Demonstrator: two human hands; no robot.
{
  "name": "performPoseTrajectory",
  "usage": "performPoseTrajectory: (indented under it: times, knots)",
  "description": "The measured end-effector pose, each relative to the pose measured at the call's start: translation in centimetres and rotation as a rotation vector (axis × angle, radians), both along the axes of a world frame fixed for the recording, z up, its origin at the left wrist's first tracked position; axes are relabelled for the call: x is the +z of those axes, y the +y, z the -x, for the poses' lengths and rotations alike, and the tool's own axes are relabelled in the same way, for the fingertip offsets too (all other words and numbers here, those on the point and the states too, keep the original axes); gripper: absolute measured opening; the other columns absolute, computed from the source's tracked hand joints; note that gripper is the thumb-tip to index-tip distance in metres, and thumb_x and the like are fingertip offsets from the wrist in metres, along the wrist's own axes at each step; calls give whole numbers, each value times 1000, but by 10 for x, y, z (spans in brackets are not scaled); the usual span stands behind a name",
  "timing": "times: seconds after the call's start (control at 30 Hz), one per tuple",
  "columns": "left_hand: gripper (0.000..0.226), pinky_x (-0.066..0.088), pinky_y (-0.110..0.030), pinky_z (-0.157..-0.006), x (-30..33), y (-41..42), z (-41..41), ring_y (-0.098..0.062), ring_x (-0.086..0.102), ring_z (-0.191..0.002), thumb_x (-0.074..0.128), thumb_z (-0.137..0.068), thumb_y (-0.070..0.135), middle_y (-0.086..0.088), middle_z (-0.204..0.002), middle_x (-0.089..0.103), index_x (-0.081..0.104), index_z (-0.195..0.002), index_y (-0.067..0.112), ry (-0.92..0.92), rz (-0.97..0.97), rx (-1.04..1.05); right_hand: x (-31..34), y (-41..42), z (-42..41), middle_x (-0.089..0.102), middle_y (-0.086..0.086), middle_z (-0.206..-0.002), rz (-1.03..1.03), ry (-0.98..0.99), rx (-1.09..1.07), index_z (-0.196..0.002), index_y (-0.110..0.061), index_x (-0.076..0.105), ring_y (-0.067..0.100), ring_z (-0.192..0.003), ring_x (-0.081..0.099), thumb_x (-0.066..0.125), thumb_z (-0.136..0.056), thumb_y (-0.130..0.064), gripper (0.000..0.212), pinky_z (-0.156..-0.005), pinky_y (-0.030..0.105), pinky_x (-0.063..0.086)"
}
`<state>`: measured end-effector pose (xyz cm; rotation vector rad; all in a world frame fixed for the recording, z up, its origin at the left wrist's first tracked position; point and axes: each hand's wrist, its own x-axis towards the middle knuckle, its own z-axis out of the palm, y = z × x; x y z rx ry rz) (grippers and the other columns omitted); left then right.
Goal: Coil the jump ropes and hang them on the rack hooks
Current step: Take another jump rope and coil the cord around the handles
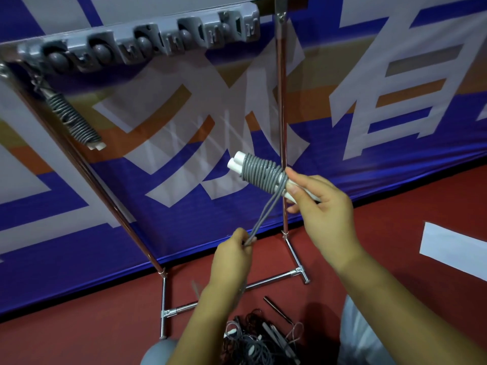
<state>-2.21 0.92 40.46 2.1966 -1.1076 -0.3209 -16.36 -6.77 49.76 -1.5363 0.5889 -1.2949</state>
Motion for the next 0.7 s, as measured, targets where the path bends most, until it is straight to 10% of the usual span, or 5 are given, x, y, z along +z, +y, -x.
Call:
performPoseTrajectory:
  times: [0.13,0.33,0.5,0.7]
  knots:
    - [30,32,-33,-56,-11,-3,-4,-26,50,-67,34,-102,34,2,-65,51,48,-80,19,38,-67,132,-7,1,0,62,-6,-90,-1,29,16,-107,-35,63,1,-76,64,58,-91,1,40,-65,14,52]
    - [25,45,-33,-74,-21,-7,-3,-25,58,-93,38,-99,8,-4,-108,58,41,-124,13,419,335,372,-13,3,-3,62,-8,-90,5,40,34,-109,-37,61,-1,-70,62,57,-91,1,42,-63,11,50]
    - [9,45,-25,-65,-30,0,5,-17,59,-75,64,-89,21,1,-80,66,58,-84,19,461,67,24,-11,-7,-3,62,-5,-93,69,45,8,-113,-33,60,4,-78,63,57,-92,-1,39,-65,14,53]
    - [87,48,-15,-86,20,12,26,12,52,-112,82,-72,13,12,-133,39,29,-139,24,561,40,-452,-24,-9,-3,61,-4,-93,220,93,-41,-124,-18,56,5,-81,62,56,-90,-4,36,-67,12,53]
